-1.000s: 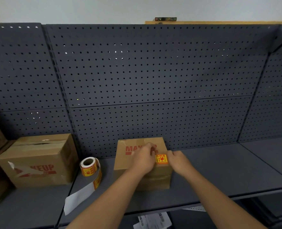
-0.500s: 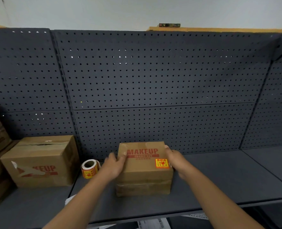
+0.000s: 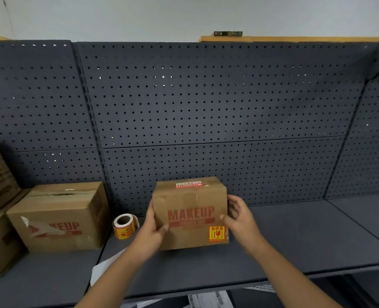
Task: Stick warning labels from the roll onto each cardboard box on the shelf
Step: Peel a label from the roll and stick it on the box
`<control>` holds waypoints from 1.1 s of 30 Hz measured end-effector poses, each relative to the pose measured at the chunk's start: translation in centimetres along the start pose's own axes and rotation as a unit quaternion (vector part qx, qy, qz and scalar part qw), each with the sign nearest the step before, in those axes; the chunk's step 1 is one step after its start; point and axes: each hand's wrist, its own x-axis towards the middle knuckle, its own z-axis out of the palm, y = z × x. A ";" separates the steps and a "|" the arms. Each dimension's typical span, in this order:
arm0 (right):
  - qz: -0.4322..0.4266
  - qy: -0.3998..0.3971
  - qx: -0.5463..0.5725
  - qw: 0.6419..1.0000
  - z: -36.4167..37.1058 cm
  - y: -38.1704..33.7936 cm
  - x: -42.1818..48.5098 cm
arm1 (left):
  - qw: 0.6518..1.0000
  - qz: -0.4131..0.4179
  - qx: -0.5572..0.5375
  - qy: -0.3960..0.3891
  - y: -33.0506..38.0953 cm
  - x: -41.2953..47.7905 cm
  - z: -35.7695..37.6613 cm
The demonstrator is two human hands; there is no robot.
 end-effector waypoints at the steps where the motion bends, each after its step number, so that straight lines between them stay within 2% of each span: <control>1: -0.013 0.001 -0.002 1.000 0.0 0.6 -0.3 | 1.000 0.002 -0.001 0.004 -0.7 -0.3 0.1; 4: -0.019 0.009 -0.011 1.000 0.0 2.4 -1.4 | 0.999 0.005 -0.032 0.003 -2.7 -1.2 1.1; 8: -0.019 -0.002 -0.007 1.000 -0.3 3.5 -2.1 | 0.996 -0.012 -0.084 0.015 -1.8 -1.9 2.0; 11: -0.016 -0.015 0.027 0.999 -0.5 2.2 -2.1 | 0.991 -0.024 -0.117 0.060 -0.3 -1.4 1.9; 15: -0.010 0.033 0.055 0.998 -0.3 -1.2 -1.7 | 0.982 -0.023 -0.142 0.127 1.5 -0.4 2.0; 19: 0.064 0.071 0.066 0.993 0.6 -4.2 -0.3 | 0.973 -0.048 -0.163 0.154 2.8 1.2 2.4; 22: 0.113 0.059 0.051 0.991 1.6 -4.9 0.8 | 0.968 -0.062 -0.174 0.169 3.2 2.1 3.1; 25: 0.090 0.066 0.033 0.993 1.8 -4.2 1.2 | 0.963 -0.060 -0.180 0.191 3.6 2.2 4.0; 33: 0.075 0.086 0.027 0.993 -0.9 -3.9 1.4 | 0.964 -0.040 -0.190 0.183 4.4 2.8 6.4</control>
